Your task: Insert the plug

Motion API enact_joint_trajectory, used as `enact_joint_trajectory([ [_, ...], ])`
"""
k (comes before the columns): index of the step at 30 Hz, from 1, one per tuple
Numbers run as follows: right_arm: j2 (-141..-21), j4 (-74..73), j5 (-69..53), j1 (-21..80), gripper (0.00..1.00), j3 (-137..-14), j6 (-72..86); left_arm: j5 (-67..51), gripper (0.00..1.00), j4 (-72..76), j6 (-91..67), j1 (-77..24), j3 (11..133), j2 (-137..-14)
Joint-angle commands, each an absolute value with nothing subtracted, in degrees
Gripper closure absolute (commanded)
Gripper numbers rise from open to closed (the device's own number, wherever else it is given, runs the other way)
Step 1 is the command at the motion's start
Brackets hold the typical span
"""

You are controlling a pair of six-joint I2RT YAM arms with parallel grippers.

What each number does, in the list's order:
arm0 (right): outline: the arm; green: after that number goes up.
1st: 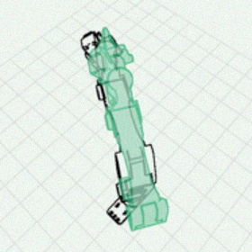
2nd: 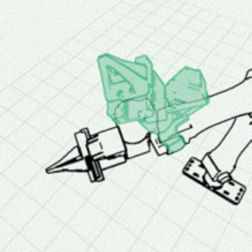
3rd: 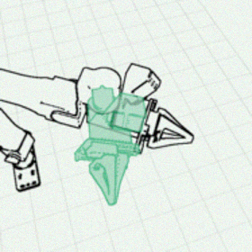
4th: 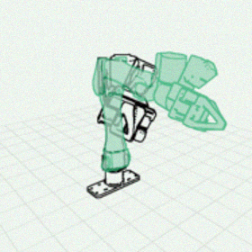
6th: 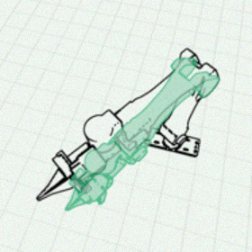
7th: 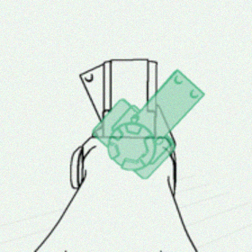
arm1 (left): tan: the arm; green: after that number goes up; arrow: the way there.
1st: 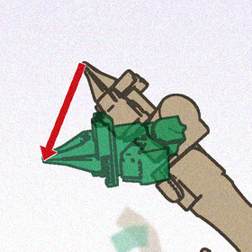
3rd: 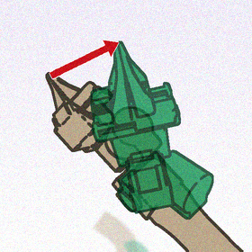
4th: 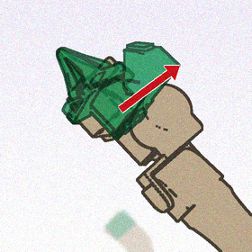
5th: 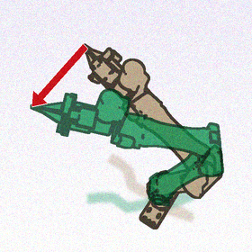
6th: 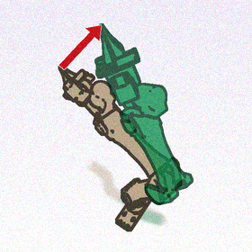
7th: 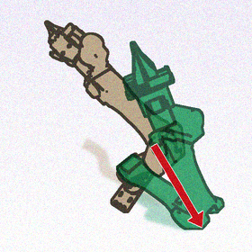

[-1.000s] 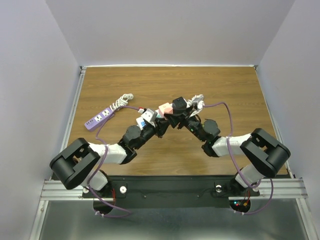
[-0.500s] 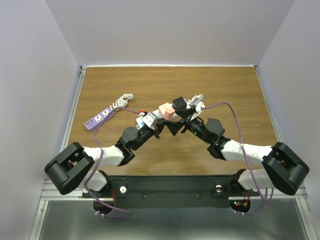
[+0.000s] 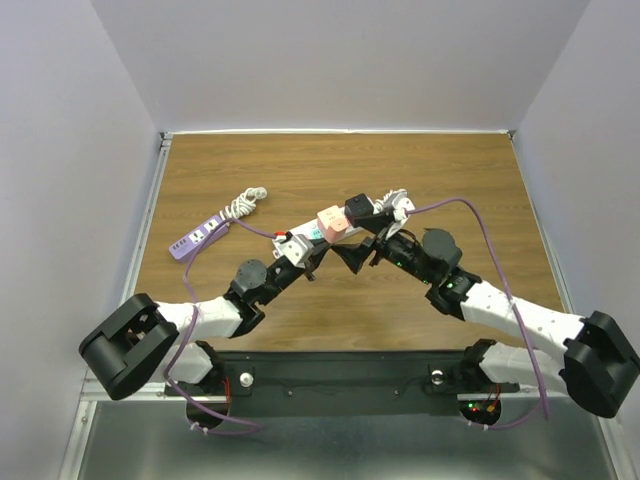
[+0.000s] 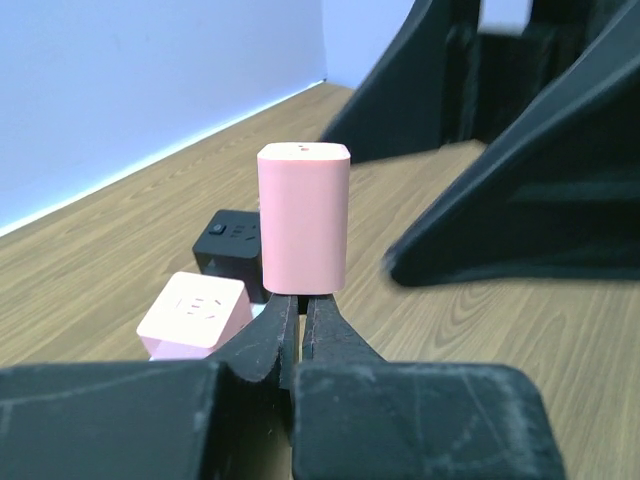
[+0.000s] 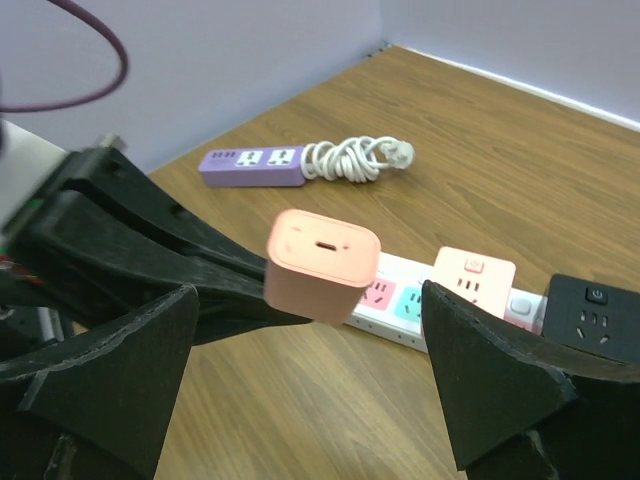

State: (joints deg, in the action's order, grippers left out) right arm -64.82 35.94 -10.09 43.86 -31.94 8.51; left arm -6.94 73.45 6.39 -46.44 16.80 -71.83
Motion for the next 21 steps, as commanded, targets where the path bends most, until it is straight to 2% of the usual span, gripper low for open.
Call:
enact_joint_trajectory([
  [1, -60.39, 31.99, -13.88, 43.50, 0.03, -35.15, 8.26, -4.92, 1.00, 77.87, 9.75, -46.58, 16.00, -71.19],
  [21, -73.21, 27.16, -12.48, 43.51, 0.05, -46.76, 6.68, -1.14, 1.00, 75.76, 12.39, -46.58, 14.50, -69.61],
])
